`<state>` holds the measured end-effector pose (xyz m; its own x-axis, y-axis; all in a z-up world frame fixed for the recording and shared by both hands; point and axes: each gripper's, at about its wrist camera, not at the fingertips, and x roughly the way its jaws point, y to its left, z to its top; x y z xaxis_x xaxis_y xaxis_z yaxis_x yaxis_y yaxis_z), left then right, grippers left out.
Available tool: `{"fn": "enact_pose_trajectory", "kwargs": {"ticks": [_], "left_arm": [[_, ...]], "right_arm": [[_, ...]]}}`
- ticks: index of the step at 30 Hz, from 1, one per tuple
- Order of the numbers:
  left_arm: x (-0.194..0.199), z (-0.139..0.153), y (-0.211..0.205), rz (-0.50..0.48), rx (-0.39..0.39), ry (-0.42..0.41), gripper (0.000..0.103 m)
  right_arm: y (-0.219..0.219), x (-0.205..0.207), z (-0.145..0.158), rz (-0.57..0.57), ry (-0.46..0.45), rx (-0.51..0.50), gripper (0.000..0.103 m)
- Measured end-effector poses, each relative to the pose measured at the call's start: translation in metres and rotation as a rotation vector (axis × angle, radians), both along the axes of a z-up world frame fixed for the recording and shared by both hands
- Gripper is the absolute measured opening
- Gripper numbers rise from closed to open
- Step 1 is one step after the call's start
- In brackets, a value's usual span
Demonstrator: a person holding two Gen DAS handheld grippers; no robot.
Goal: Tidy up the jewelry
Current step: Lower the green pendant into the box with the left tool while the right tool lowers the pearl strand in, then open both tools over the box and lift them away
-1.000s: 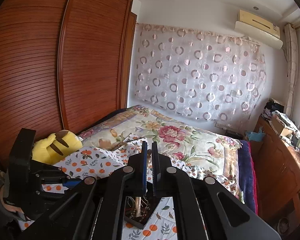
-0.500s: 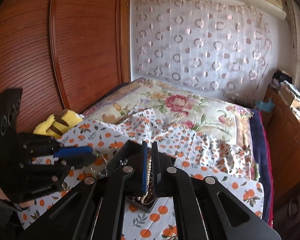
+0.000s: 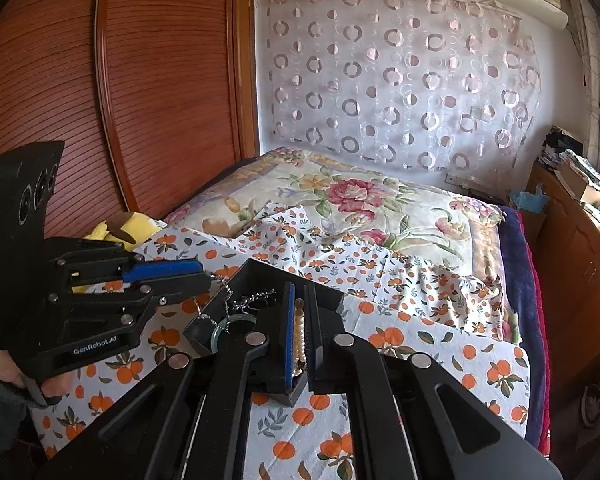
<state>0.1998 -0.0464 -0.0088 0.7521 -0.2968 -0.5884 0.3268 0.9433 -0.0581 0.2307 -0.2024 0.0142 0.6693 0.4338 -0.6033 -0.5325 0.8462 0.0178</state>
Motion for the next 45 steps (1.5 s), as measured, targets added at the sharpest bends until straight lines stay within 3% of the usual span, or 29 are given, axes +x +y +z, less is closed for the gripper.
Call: {"fn": "enact_pose_trajectory", "kwargs": {"ticks": [11, 13, 14, 22, 24, 25, 26, 37, 45], "left_arm": [[0.006, -0.003, 0.004, 0.016, 0.000, 0.012, 0.011], [0.009, -0.005, 0.006, 0.021, -0.001, 0.018, 0.011], [0.009, -0.006, 0.007, 0.022, -0.002, 0.021, 0.011], [0.012, -0.011, 0.007, 0.017, -0.015, 0.037, 0.011], [0.011, -0.010, 0.006, 0.013, -0.020, 0.036, 0.020], [0.010, -0.010, 0.007, 0.015, -0.022, 0.032, 0.031], [0.009, -0.009, 0.006, 0.017, -0.022, 0.024, 0.034], [-0.035, -0.025, 0.022, 0.016, 0.021, 0.026, 0.041], [-0.064, -0.057, 0.030, -0.006, 0.039, 0.090, 0.042]], "right_arm": [[0.014, 0.002, 0.003, 0.044, 0.000, 0.018, 0.008], [0.014, 0.006, 0.004, 0.034, 0.010, 0.027, 0.046], [0.013, 0.007, 0.005, 0.026, 0.007, 0.034, 0.049], [0.008, 0.009, 0.004, 0.013, 0.024, 0.023, 0.049], [0.004, 0.006, 0.004, 0.009, 0.019, 0.021, 0.049], [0.002, 0.004, 0.003, 0.006, 0.015, 0.017, 0.049], [-0.001, 0.002, 0.002, 0.003, 0.013, 0.015, 0.049], [-0.034, -0.054, -0.031, -0.021, 0.017, 0.013, 0.049], [-0.032, -0.102, -0.072, 0.023, 0.066, -0.030, 0.049]]}}
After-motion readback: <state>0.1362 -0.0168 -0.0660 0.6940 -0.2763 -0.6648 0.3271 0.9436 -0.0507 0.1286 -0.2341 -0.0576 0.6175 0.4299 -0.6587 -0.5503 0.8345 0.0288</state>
